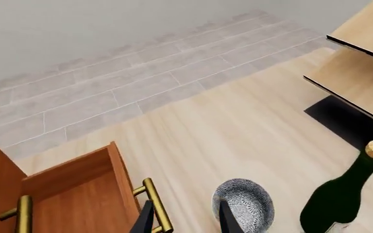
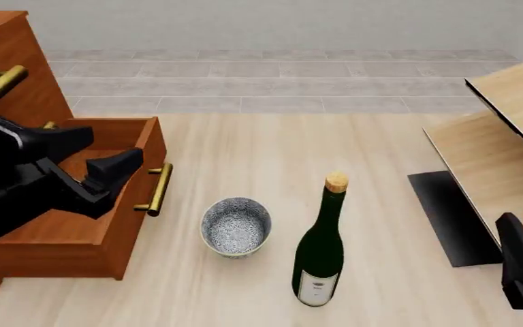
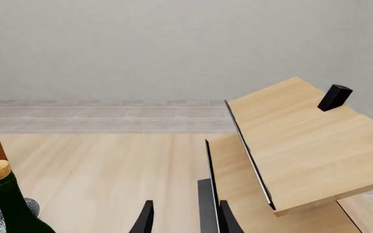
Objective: Put the bowl on top of the cabinet.
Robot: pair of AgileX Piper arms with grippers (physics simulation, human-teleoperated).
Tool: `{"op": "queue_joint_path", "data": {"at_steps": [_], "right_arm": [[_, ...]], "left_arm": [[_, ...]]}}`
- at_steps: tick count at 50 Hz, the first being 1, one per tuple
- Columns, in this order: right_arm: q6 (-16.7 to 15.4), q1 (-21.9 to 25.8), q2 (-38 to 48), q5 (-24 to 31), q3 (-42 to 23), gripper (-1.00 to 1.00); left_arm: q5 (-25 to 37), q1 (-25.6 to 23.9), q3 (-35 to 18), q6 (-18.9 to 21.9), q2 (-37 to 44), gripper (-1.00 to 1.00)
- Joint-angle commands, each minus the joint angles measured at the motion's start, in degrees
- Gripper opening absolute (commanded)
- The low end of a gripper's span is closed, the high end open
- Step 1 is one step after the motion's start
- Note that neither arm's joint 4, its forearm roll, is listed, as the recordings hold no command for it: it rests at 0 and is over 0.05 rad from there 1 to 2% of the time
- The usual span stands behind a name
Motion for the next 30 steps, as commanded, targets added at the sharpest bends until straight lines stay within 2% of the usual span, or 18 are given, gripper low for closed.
{"op": "queue_joint_path", "data": {"at_steps": [1,14,24,26,27,30], "right_arm": [[0.00,0.00,0.01,0.00,0.00,1.00],[0.00,0.01,0.00,0.00,0.00,1.00],[0.01,0.01,0.00,0.00,0.00,1.00],[0.01,0.00,0.01,0.00,0.00,1.00],[0.00,0.00,0.01,0.00,0.00,1.00],[0.03,0.00,0.00,0.00,0.00,1.00]], "left_arm": [[0.55,-2.13,-2.08,1.23,4.22,1.00],[-1.11,-3.82,-3.05,0.65,11.38,1.00],[-1.16,-5.79,-3.16,0.71,12.63,1.00],[-0.78,-5.93,-3.78,-0.62,13.84,1.00],[-1.28,-5.96,-3.59,0.45,13.91,1.00],[-1.52,-6.48,-3.61,0.21,14.72,1.00]]}}
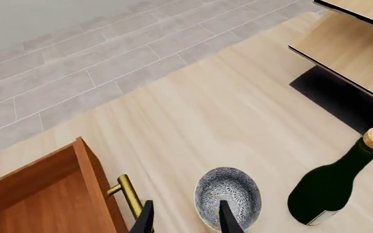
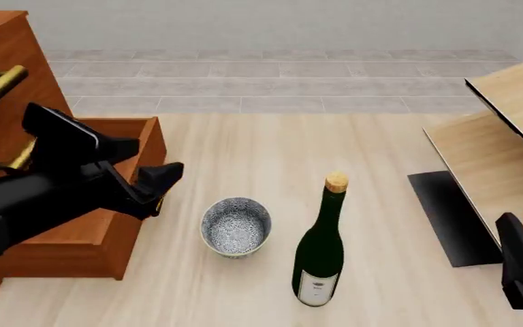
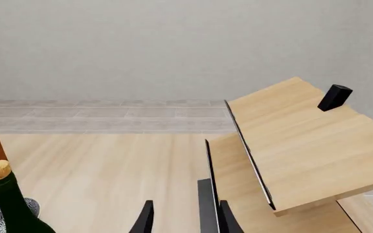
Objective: Put the bowl on top of the cabinet.
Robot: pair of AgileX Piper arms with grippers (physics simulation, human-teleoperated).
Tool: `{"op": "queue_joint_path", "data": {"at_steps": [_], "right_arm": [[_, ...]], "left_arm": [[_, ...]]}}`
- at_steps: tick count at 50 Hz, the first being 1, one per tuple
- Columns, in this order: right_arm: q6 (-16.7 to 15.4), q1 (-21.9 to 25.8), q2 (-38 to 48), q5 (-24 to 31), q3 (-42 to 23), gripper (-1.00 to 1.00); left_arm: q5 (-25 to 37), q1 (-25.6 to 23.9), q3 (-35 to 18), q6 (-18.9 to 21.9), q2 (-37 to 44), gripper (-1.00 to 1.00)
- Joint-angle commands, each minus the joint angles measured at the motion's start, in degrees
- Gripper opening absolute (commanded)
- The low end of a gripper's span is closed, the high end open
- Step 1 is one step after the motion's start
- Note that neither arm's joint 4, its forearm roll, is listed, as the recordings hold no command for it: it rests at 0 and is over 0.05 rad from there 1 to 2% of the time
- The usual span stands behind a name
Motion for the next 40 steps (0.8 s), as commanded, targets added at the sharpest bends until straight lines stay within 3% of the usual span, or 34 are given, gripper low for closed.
{"op": "queue_joint_path", "data": {"at_steps": [1,40], "right_arm": [[-0.01,0.00,-0.01,0.00,0.00,1.00],[0.00,0.00,-0.01,0.00,0.00,1.00]], "left_arm": [[-0.63,-1.99,-0.44,-0.24,3.11,1.00],[-7.00,-4.74,-2.09,-0.22,16.35,1.00]]}}
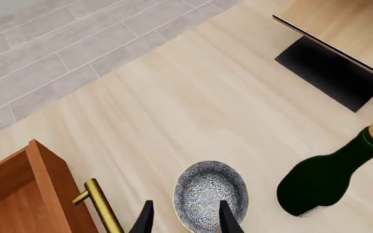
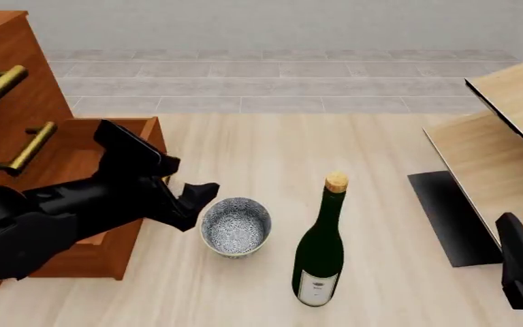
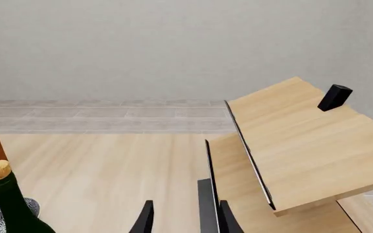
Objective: Put the bowl on top of the cabinet.
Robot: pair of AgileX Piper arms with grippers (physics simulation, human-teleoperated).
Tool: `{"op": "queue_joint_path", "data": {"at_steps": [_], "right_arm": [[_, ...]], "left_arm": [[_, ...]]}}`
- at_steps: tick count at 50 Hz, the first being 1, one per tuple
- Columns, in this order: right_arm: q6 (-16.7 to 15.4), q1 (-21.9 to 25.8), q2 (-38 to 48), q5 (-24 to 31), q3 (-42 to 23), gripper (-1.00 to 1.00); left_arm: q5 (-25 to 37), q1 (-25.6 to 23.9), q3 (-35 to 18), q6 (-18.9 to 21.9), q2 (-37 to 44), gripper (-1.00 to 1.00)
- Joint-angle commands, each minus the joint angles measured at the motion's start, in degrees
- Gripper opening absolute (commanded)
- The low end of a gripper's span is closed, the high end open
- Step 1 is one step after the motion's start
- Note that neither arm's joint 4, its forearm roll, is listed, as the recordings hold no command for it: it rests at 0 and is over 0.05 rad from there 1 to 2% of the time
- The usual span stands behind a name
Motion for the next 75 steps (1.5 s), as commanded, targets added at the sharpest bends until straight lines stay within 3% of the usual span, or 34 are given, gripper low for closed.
{"op": "queue_joint_path", "data": {"at_steps": [1,23,75], "right_arm": [[0.00,0.00,-0.01,0.00,0.00,1.00],[-0.01,0.00,-0.01,0.00,0.00,1.00],[0.01,-0.02,0.01,0.00,0.00,1.00]], "left_arm": [[-2.89,0.34,-0.54,-0.17,4.80,1.00],[-9.20,1.75,-0.04,1.32,11.87,1.00],[-14.13,2.06,-2.37,2.62,22.54,1.00]]}}
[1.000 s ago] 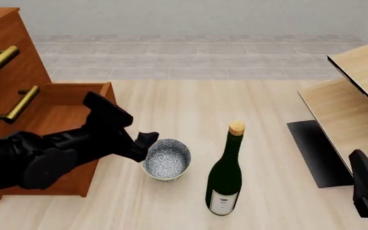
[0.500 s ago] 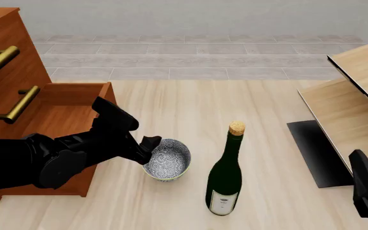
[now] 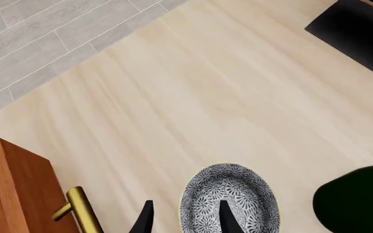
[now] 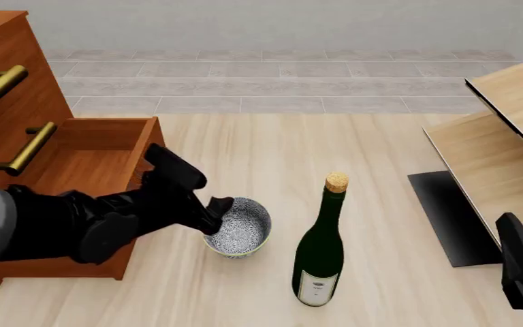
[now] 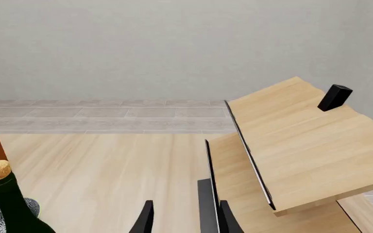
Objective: Put the bowl on top of the cabinet.
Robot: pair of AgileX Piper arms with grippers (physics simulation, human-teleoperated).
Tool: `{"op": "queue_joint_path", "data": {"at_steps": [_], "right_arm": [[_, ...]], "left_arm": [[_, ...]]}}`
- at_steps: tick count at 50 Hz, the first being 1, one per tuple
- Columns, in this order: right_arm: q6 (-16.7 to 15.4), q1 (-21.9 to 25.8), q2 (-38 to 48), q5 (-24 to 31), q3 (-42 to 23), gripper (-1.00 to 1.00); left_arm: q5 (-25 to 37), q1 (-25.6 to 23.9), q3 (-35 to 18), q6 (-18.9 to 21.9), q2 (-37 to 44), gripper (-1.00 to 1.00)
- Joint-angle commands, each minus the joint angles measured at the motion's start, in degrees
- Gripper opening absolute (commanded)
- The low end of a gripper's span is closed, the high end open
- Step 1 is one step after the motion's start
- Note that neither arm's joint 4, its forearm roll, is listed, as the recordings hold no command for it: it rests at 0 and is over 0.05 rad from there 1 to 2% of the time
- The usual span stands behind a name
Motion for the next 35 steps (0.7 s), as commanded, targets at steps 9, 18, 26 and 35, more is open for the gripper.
{"op": "queue_joint_path", "data": {"at_steps": [9,18,26,35], "right_arm": [[0.00,0.00,-0.01,0.00,0.00,1.00],[-0.01,0.01,0.00,0.00,0.00,1.00],[0.00,0.00,0.00,0.00,0.00,1.00],[0.00,-0.01,0.00,0.00,0.00,1.00]], "left_arm": [[-1.05,-0.01,-0.66,0.19,3.60,1.00],[-0.99,0.24,-0.99,-0.07,5.06,1.00],[-1.05,0.44,-1.17,-0.12,5.88,1.00],[-1.34,0.47,-1.36,0.15,6.88,1.00]]}}
